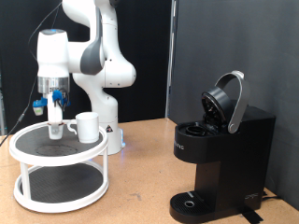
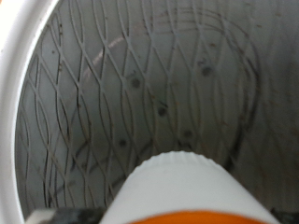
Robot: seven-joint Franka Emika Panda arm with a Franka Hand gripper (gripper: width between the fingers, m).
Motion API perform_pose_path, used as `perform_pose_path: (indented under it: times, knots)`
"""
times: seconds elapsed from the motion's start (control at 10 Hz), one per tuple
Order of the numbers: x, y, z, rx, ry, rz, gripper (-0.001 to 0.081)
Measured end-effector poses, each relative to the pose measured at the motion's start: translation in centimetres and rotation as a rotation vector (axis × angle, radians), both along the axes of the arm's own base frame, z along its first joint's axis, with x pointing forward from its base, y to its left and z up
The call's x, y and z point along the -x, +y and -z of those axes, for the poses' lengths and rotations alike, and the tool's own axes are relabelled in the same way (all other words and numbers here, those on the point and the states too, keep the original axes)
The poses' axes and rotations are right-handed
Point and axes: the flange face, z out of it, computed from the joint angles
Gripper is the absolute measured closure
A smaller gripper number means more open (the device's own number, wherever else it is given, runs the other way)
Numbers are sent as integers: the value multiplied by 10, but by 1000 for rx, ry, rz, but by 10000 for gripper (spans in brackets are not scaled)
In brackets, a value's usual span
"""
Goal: Make a cup of coffee with the keurig machine
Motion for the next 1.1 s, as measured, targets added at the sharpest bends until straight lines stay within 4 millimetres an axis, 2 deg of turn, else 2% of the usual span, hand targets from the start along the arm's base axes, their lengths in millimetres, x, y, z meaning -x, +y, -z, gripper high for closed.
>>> perform_pose_path:
  times: [0.4, 0.5, 0.7, 0.8, 1.1]
  knots:
    - [12, -6, -45, -43, 26, -27, 516]
    - [14, -7, -52, -48, 33, -36, 516]
    - [12, -4, -52, -85, 9, -19, 516]
    - [8, -1, -61, -163, -33, -3, 516]
    - [-11, 10, -103, -448, -186, -31, 516]
